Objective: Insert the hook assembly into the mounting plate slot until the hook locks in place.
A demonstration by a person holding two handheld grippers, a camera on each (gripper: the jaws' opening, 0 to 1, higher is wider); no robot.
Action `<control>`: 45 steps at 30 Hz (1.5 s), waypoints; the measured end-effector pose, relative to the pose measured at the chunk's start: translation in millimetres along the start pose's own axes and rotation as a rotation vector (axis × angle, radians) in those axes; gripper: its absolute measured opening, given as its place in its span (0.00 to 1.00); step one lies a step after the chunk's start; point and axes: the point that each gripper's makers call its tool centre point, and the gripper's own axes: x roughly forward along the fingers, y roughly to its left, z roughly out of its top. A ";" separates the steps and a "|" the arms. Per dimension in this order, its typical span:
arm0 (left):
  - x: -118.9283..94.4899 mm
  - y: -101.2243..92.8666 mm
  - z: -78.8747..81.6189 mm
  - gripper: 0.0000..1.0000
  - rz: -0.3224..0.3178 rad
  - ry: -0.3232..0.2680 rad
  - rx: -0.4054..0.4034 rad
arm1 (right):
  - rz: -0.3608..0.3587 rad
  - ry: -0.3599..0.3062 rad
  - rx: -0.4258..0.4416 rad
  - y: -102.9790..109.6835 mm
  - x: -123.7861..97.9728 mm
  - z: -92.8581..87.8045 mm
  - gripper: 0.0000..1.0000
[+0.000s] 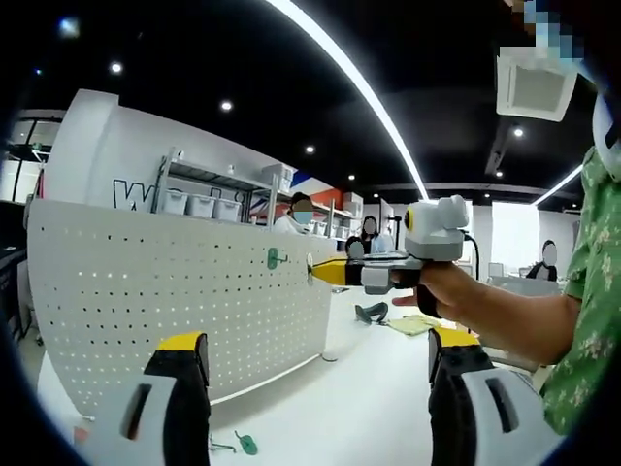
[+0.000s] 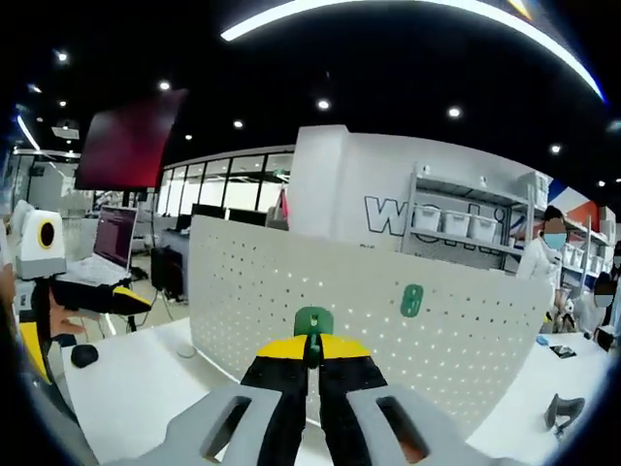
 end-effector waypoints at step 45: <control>-6.2 39.0 -21.8 0.93 0.024 0.044 -0.046 | -0.257 -0.035 0.014 -71.6 105.9 21.1 0.01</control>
